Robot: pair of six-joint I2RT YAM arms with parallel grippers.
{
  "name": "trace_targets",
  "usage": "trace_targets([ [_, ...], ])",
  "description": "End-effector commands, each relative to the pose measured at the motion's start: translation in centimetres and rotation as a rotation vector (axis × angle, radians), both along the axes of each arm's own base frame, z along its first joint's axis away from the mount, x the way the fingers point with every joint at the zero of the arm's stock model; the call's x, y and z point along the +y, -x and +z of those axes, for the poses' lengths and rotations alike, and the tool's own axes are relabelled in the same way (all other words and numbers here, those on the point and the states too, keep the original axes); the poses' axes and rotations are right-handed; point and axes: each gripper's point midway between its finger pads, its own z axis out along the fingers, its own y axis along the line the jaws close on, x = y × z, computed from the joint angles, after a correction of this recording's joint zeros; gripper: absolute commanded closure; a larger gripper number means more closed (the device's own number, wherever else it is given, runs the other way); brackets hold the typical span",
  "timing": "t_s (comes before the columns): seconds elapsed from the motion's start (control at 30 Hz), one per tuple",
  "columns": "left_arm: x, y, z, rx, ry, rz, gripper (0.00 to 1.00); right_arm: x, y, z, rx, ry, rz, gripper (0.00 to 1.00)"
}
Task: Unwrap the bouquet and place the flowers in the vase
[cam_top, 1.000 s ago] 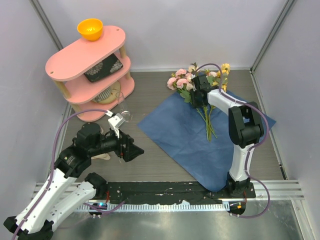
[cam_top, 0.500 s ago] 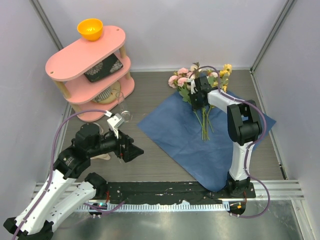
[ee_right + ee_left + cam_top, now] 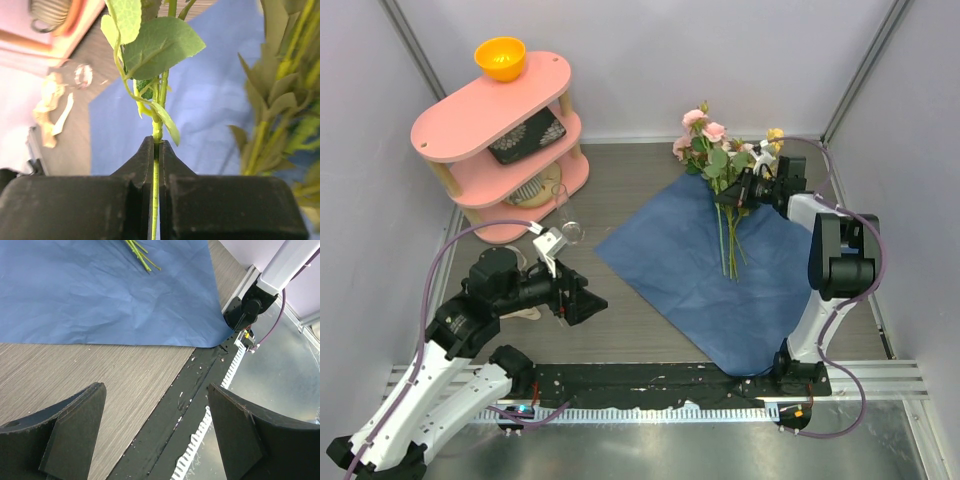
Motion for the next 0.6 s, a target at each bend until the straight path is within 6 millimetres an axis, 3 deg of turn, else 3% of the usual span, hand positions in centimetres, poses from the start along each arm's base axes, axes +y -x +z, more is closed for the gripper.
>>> trace_targets([
  [0.0, -0.6, 0.1, 1.7, -0.041, 0.045, -0.03, 0.13, 3.7, 1.4, 3.9, -0.1, -0.164, 0.181, 0.99],
  [0.2, -0.7, 0.1, 1.5, -0.033, 0.046, -0.036, 0.12, 4.3, 1.7, 6.2, -0.121, -0.248, 0.176, 0.99],
  [0.27, -1.1, 0.1, 2.2, -0.038, 0.072, -0.046, 0.12, 4.4, 1.7, 6.2, -0.093, -0.183, 0.128, 0.99],
  [0.3, -1.2, 0.1, 2.4, -0.035, 0.083, -0.048, 0.12, 3.5, -0.2, 4.2, -0.147, 0.023, 0.016, 0.99],
  [0.33, -1.5, 0.2, 2.7, -0.019, 0.106, -0.054, 0.12, 3.2, 1.4, 1.9, -0.034, 0.141, -0.015, 0.99],
  [0.37, -1.9, -0.1, 3.6, -0.035, 0.136, -0.054, 0.12, 4.8, 1.6, 2.5, -0.081, 0.277, -0.027, 0.99],
  [0.4, -2.1, -0.4, 4.1, -0.037, 0.151, -0.049, 0.12, 4.1, 1.6, 1.8, -0.083, 0.398, -0.093, 0.99],
  [0.43, -2.3, -0.8, 4.7, -0.043, 0.168, -0.036, 0.14, 1.4, 1.3, 1.2, -0.092, 0.593, -0.226, 0.99],
  [0.47, -2.3, -1.8, 6.2, -0.059, 0.204, 0.012, 0.16, 1.2, 1.8, 2.0, -0.121, 0.663, -0.278, 0.99],
  [0.5, -2.5, -2.6, 6.4, -0.051, 0.207, 0.043, 0.2, 2.0, 2.5, 2.6, -0.149, 0.697, -0.299, 0.99],
  [0.57, -2.6, -4.2, 8.3, -0.064, 0.251, 0.113, 0.21, 1.4, 3.6, 4.5, -0.189, 0.702, -0.394, 0.99],
])
